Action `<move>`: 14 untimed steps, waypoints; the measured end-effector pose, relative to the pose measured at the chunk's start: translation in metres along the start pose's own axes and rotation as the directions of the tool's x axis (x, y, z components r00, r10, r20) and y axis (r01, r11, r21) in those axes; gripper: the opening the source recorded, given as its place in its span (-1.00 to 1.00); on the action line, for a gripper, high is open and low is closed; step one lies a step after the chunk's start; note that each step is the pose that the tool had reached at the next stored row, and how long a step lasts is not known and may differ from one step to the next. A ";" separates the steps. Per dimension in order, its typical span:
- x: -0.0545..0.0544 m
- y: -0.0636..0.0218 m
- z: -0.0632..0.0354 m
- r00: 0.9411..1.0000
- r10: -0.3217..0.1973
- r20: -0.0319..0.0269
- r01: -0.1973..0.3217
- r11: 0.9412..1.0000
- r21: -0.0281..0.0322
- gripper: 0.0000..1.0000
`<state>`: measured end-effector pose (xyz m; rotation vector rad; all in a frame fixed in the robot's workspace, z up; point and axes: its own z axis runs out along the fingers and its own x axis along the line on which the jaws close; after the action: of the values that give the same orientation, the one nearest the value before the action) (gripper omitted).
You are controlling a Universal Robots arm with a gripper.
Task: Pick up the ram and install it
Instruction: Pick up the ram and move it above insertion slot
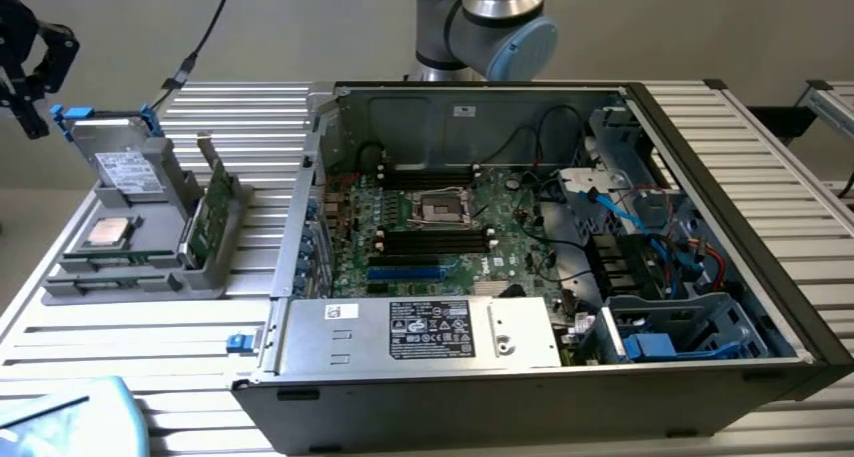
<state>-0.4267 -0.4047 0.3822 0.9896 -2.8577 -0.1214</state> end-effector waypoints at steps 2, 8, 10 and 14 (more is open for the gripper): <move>0.000 -0.0001 0.0005 0.999 -0.035 0.001 0.035 0.999 0.007 -0.79; 0.000 -0.0002 0.0025 0.990 -0.144 -0.005 0.144 0.989 0.022 -0.79; 0.000 -0.0004 0.0033 0.984 -0.180 -0.005 0.180 0.983 0.030 -0.79; 0.000 -0.0006 0.0049 0.968 -0.250 -0.008 0.250 0.967 0.041 -0.79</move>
<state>-0.4267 -0.4047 0.3773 1.3550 -2.7297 -0.0826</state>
